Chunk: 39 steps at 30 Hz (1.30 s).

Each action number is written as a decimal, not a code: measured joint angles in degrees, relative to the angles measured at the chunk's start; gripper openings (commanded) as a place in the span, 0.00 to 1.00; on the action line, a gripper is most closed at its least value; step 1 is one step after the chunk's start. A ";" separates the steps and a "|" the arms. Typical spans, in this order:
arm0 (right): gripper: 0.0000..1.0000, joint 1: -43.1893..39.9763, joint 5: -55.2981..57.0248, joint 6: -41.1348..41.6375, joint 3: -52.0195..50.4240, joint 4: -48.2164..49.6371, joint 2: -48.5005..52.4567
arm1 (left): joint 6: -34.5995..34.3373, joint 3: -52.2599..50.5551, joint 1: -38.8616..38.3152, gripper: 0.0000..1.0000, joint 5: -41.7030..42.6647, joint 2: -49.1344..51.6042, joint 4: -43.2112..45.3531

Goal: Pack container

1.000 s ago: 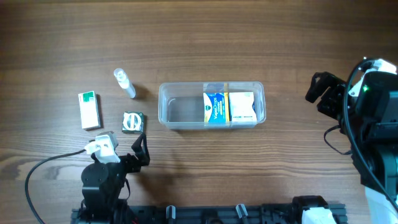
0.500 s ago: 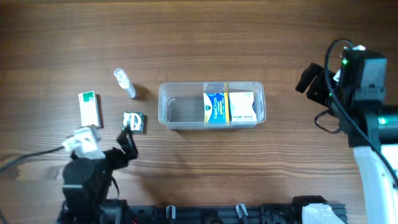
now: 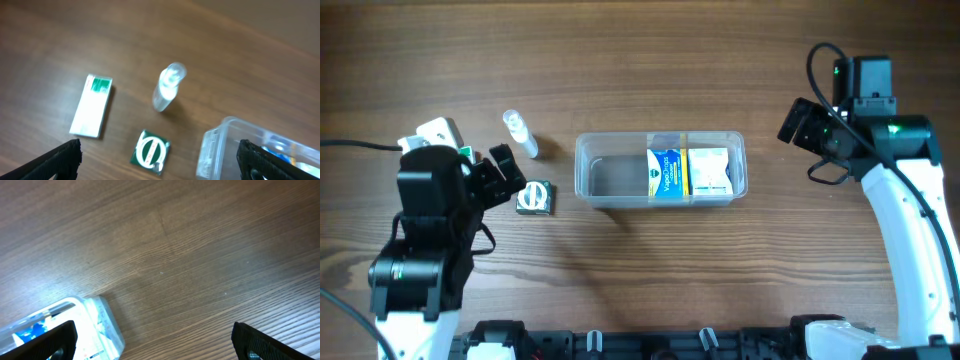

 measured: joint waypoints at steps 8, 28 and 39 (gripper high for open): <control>1.00 0.02 0.00 0.00 0.00 0.37 0.81 | -6.12 0.07 12.76 1.00 0.79 9.57 -4.81; 1.00 0.00 0.00 0.00 0.00 0.46 0.81 | 7.52 0.76 23.04 1.00 7.45 33.20 7.67; 1.00 0.02 0.00 0.00 0.00 0.46 0.81 | 14.03 0.76 23.04 0.95 7.93 37.79 14.84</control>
